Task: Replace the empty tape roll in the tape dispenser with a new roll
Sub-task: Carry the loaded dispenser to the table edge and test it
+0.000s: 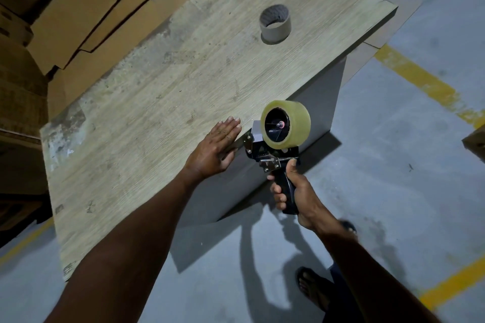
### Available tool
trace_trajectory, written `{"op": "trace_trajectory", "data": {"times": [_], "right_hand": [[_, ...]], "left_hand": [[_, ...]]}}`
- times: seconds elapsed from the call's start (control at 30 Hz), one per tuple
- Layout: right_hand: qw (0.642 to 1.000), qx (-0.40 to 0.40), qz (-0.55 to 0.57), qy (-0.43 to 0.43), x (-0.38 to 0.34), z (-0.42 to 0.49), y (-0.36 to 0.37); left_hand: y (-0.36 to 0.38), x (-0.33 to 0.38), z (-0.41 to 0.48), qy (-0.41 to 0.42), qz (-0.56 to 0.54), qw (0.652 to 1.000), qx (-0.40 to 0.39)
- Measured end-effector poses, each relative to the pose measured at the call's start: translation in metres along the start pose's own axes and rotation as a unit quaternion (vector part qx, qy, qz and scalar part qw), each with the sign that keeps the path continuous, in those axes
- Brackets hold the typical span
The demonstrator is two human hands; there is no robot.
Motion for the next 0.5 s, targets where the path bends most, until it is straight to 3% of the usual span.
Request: {"op": "trace_trajectory", "data": {"times": [0.17,0.37,0.5], "right_hand": [[1.0,0.007,0.006,-0.001,0.006,0.007,-0.006],[0.981,0.146,-0.13,-0.016,0.003,-0.003,-0.051],[0.98,0.155,-0.121,0.006,0.009,0.002,-0.054]], "left_hand": [[-0.001,0.001,0.001,-0.005,-0.003,1.0,-0.008],[0.0,-0.001,0.002,-0.003,0.003,1.0,-0.019],[0.0,-0.002,0.0,-0.01,0.009,1.0,-0.022]]}}
Point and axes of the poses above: each hand's wrist, its own z-axis towards the middle knuckle, its own y-axis out of the palm, x = y × z, the point moved 9 cm from there along z, towards the middle knuckle, and after that the axes turned 8 degrees about -z, right-handed, at the moved point
